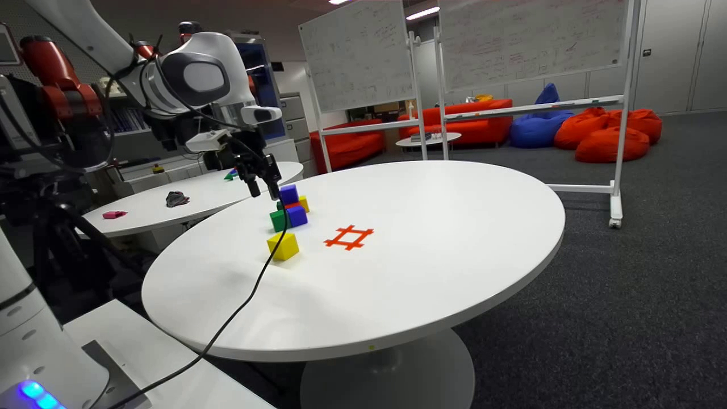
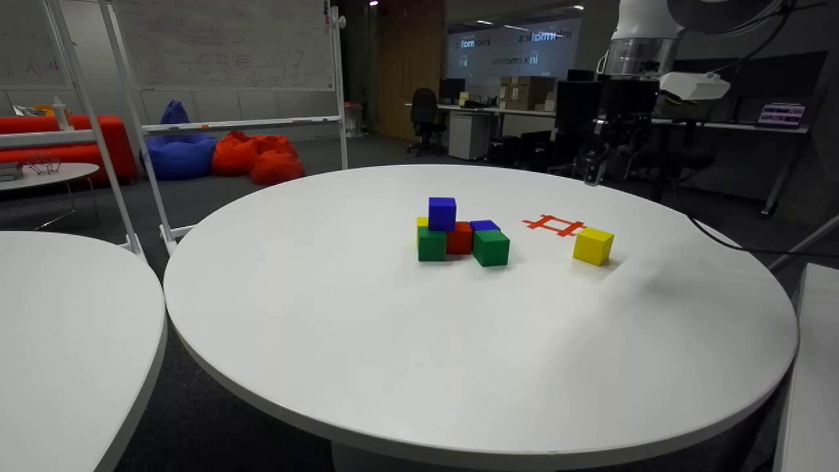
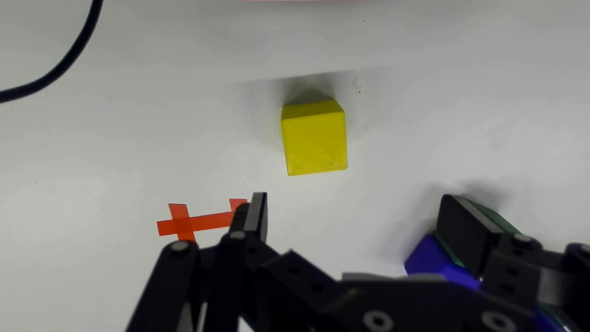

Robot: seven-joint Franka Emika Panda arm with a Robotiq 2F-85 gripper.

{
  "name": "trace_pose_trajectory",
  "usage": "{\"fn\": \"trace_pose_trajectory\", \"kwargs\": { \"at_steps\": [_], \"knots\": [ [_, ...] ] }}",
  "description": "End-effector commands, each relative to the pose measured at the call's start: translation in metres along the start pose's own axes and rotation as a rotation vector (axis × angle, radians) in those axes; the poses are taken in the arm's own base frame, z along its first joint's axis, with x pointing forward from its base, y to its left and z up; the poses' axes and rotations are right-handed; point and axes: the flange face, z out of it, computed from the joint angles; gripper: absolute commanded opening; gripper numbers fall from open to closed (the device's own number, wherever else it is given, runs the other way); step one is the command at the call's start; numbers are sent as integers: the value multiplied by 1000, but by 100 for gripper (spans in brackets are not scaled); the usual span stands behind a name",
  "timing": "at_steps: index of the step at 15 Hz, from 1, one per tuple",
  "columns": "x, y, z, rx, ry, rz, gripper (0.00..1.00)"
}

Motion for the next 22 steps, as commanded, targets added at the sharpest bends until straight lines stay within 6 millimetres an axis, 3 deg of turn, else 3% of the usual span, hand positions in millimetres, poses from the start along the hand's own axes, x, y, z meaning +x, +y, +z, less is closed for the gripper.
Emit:
{"fn": "trace_pose_trajectory", "kwargs": {
  "at_steps": [1,10,11,13,16,22],
  "knots": [
    [8,-22,4,-41,-14,-76,100],
    [14,-107,18,-151,-47,-341,100],
    [6,-94,16,-108,-22,-315,100],
    [8,-106,17,-124,-34,-342,100],
    [10,-104,18,-114,-33,-341,100],
    [39,-83,22,-62,-21,-292,100]
  ]
}}
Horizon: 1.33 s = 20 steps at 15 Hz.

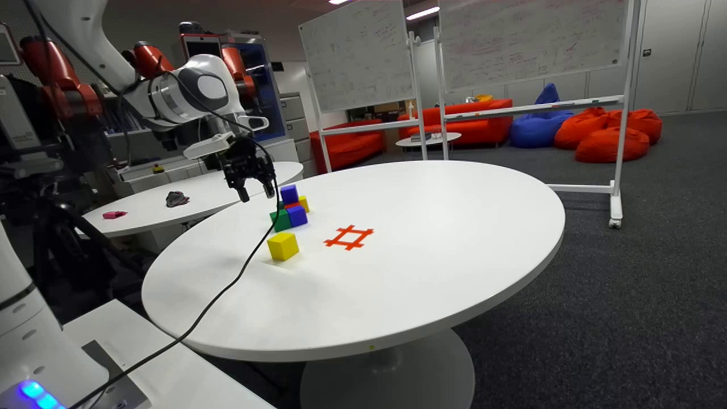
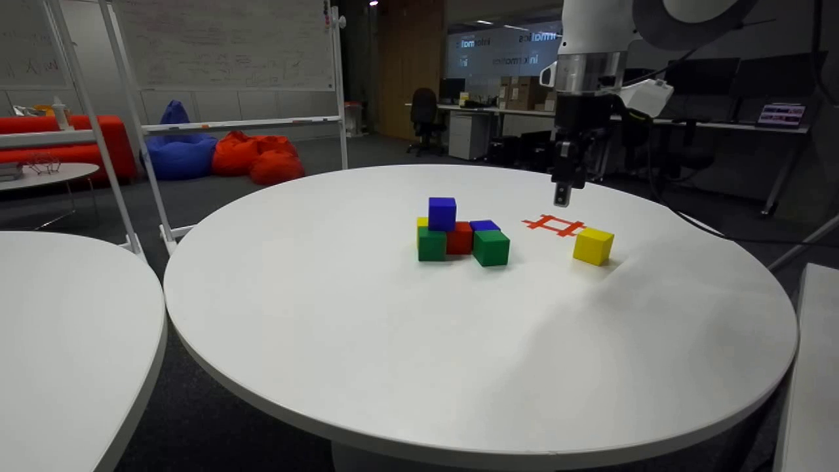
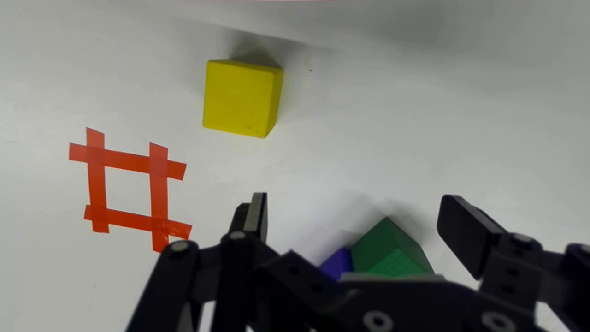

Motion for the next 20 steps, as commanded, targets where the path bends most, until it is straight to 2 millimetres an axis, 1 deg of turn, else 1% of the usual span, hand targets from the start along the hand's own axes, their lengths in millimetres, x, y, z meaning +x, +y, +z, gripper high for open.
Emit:
{"fn": "trace_pose_trajectory", "kwargs": {
  "at_steps": [1,5,6,7,8,11,13,15,17,20],
  "knots": [
    [20,14,3,28,25,4,100],
    [44,15,-2,32,68,3,100],
    [46,14,-3,24,57,24,100],
    [34,12,-3,17,52,13,100],
    [37,11,-3,18,53,13,100],
    [37,11,-2,18,52,12,100],
    [42,26,-1,49,50,25,100],
    [55,34,3,76,40,19,100],
    [72,38,9,91,28,-2,100],
    [96,36,18,90,9,-22,100]
  ]
}}
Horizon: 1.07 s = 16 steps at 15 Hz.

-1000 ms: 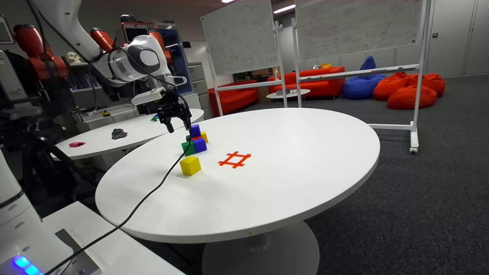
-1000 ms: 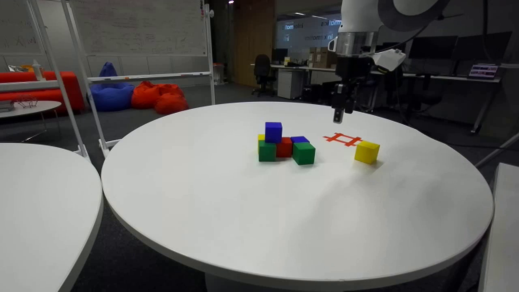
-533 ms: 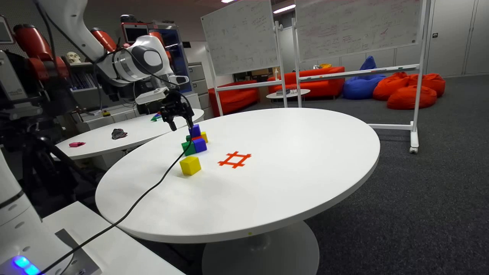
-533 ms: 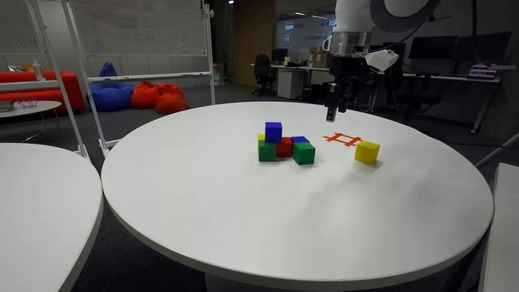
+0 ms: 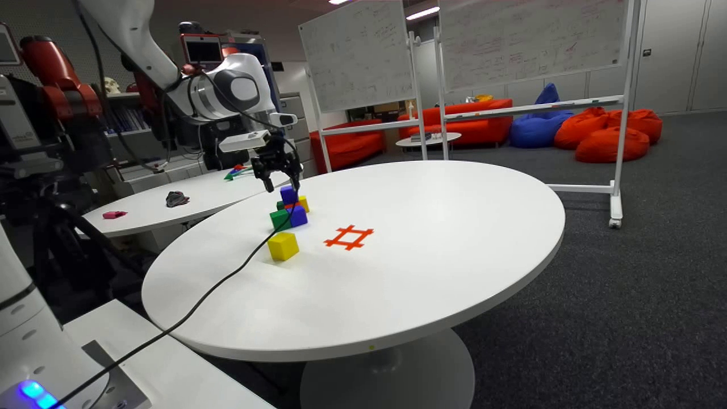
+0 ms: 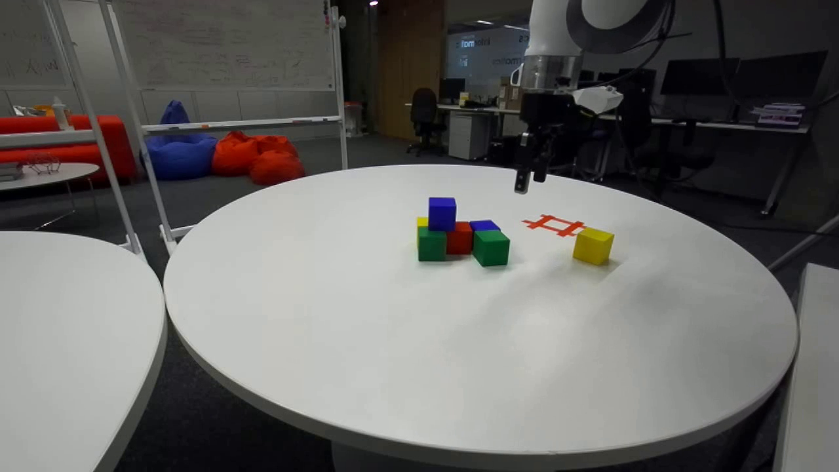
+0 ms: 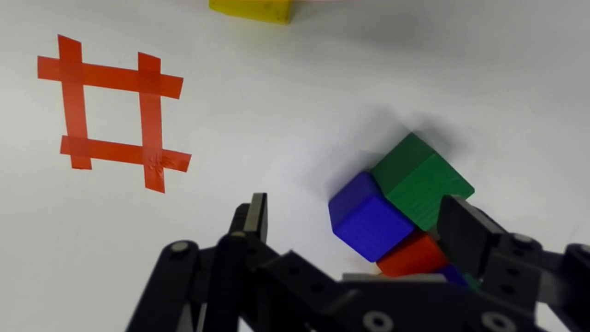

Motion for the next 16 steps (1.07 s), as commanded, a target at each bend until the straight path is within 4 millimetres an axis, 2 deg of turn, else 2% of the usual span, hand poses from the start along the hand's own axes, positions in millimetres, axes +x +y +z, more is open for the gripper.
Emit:
{"fn": "trace_pose_trajectory", "kwargs": {
  "at_steps": [1,5,6,8,16],
  "knots": [
    [35,-3,17,7,-47,-34,100],
    [58,-24,35,-15,-103,-75,100],
    [43,-17,29,3,-72,-45,100],
    [47,-22,36,5,-79,-52,100],
    [47,-20,35,3,-78,-48,100]
  ]
}}
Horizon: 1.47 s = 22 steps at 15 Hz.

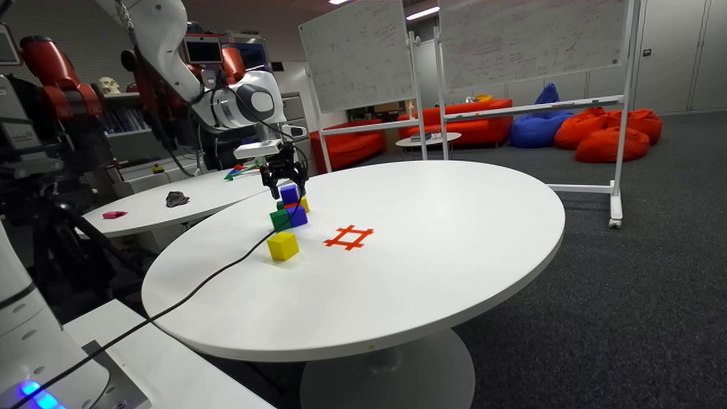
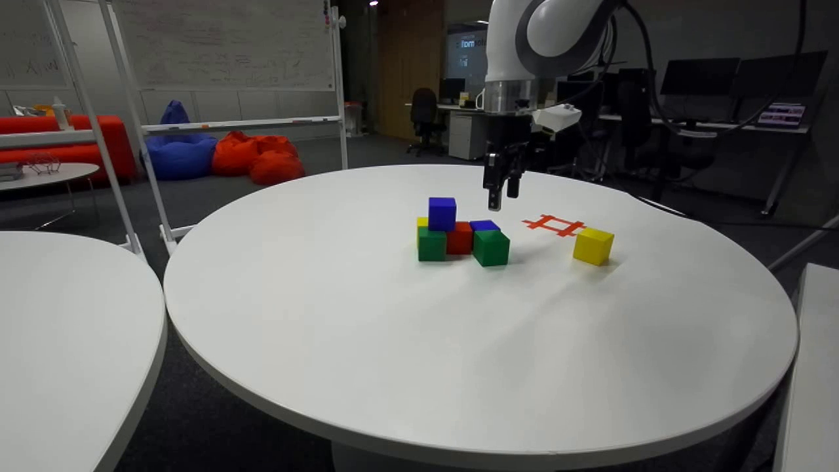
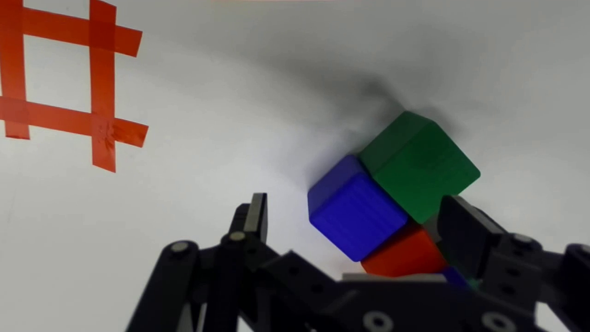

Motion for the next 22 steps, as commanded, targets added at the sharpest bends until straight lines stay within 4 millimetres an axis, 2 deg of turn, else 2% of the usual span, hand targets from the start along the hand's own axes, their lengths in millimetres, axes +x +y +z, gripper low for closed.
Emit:
{"fn": "trace_pose_trajectory", "kwargs": {
  "at_steps": [1,9,22],
  "knots": [
    [1,0,1,0,5,-8,100],
    [8,-14,5,-57,-2,-61,100],
    [37,-60,22,-183,-29,-180,100]
  ]
}}
